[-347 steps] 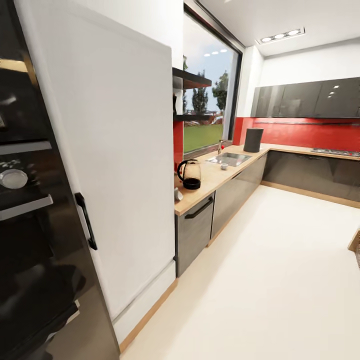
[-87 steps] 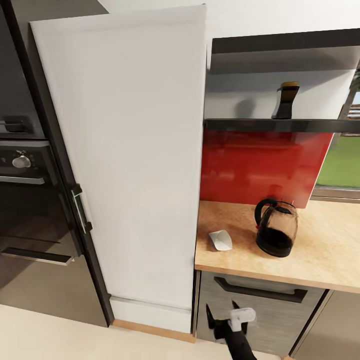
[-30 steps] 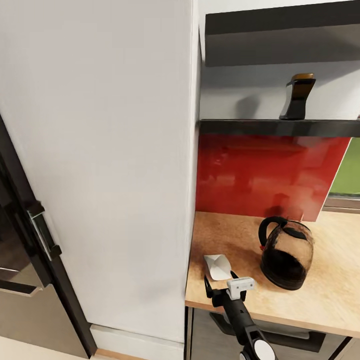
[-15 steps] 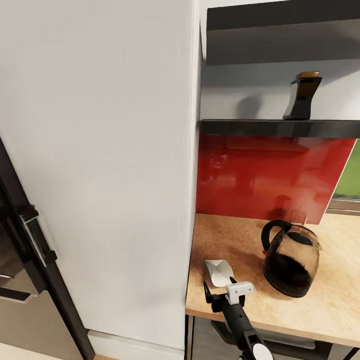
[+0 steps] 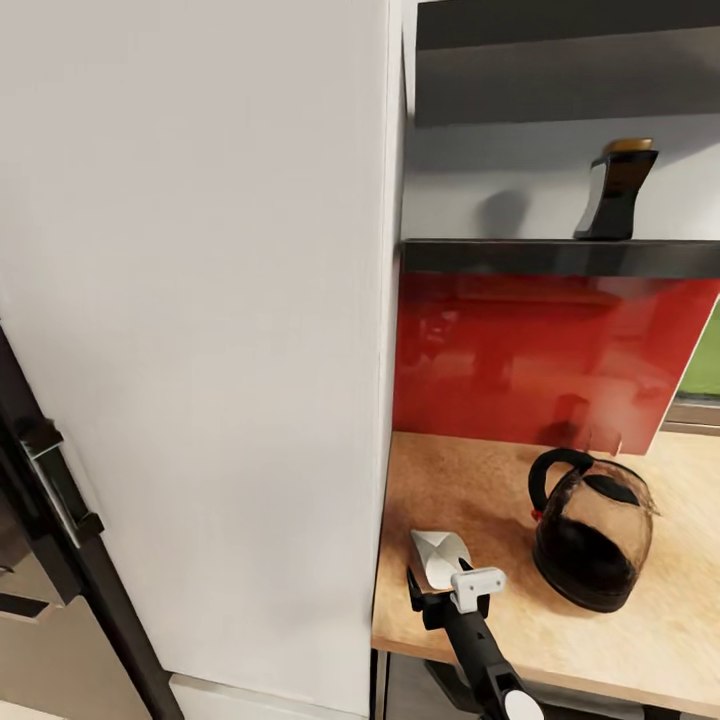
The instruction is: Set up a coffee station on the kitchen countertop: keep the coffee maker on the countertop, move the bottle of coffee from the kitchen shelf to the counter next to the coffee maker, place a paper coffee filter on top of the coffee maker, put the saucer next to the coffee maker with the coffee cup on the saucer, and place the electric kettle next to the coffee maker.
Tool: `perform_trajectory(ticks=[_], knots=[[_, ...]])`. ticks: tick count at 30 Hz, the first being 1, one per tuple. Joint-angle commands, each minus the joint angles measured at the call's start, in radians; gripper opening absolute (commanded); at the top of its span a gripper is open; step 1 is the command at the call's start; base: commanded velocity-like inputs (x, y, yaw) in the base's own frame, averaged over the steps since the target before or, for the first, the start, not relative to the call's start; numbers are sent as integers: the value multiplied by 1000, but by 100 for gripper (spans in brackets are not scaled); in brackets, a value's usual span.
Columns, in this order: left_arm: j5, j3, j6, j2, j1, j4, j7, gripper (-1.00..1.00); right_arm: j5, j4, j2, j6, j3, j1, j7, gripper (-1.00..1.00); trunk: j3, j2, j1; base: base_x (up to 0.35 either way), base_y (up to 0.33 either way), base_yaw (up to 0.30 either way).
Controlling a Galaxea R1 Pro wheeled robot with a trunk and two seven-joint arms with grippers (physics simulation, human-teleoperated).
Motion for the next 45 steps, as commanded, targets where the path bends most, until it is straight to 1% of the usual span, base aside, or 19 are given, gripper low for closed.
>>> perform_trajectory(ticks=[1,9,15,21,30,37,45], knots=[[0,8,-4,0,0,0,0,100,4,1,0,-2,0,-1,0,100,-1,-1,0,42,0,0],[0,8,-4,0,0,0,0,100,4,7,0,-3,0,-1,0,100,-1,-1,0,17,0,0],[0,8,-4,0,0,0,0,100,4,24,0,-3,0,-1,0,100,-1,-1,0,154,0,0],[0,8,-4,0,0,0,0,100,4,26,0,-3,0,-1,-2,100,-1,-1,0,33,0,0],[0,8,-4,0,0,0,0,100,3,59,0,-3,0,-1,-3,100,-1,-1,0,52,0,0],[0,9,-4,1,0,0,1,100,3,60,0,-3,0,-1,-2,100,-1,-1,0,17,9,0],[0,9,-4,0,0,0,0,100,3,60,0,-3,0,-1,0,100,-1,-1,0,123,47,0]])
